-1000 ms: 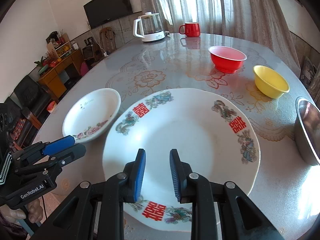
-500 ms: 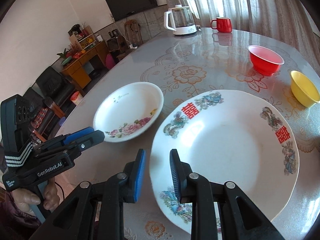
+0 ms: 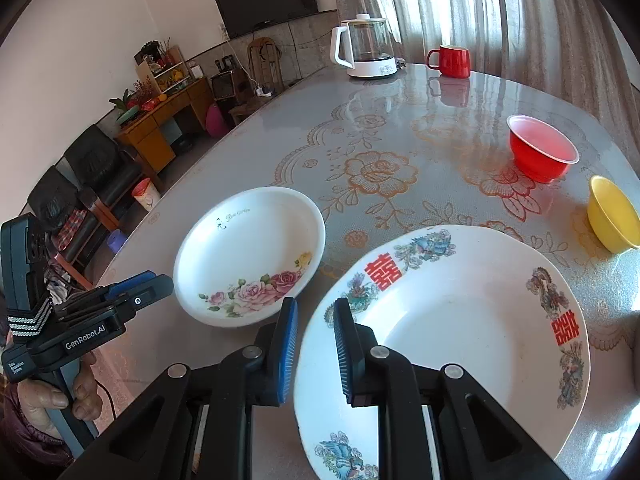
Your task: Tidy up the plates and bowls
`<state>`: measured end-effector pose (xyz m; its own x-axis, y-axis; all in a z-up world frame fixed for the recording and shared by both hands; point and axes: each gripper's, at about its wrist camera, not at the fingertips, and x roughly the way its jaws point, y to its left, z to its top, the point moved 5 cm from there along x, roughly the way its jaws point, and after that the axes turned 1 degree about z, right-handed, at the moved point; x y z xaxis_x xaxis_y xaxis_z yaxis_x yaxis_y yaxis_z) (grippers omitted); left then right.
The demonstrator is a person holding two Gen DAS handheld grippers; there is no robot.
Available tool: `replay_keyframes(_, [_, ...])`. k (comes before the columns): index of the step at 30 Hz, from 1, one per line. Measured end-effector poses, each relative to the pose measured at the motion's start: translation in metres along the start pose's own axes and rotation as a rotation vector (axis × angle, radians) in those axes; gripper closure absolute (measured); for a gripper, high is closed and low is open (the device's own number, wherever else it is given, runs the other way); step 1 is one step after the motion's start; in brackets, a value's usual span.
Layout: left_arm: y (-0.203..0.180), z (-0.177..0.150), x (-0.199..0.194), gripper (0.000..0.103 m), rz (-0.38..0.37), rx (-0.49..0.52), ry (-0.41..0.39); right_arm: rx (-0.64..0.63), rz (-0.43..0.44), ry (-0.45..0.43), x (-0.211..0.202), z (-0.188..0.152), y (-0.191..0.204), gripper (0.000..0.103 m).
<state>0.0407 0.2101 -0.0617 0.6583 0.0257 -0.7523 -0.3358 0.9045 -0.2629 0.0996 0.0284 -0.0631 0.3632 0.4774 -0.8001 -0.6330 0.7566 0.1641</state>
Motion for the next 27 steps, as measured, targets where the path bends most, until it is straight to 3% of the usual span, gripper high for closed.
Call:
replay_keyframes(5, [0.001,0.006,0.001,0.063,0.014,0.006,-0.011,0.004,0.055,0.021,0.01,0.012,0.006,0.085])
replay_keyframes(9, [0.005,0.016,0.009,0.061,-0.021,-0.04,0.009,-0.007,0.08,0.028,0.02,0.031,0.009,0.083])
replay_keyframes(19, [0.0,0.028,0.03,0.063,-0.02,-0.017,0.048,-0.021,0.015,0.146,0.073,0.066,-0.004,0.083])
replay_keyframes(25, [-0.008,0.02,0.04,0.082,0.027,0.053,0.061,-0.052,-0.002,0.191,0.094,0.063,-0.005,0.091])
replay_keyframes(27, [-0.008,0.02,0.04,0.082,0.023,0.051,0.052,-0.08,-0.024,0.201,0.099,0.06,-0.002,0.092])
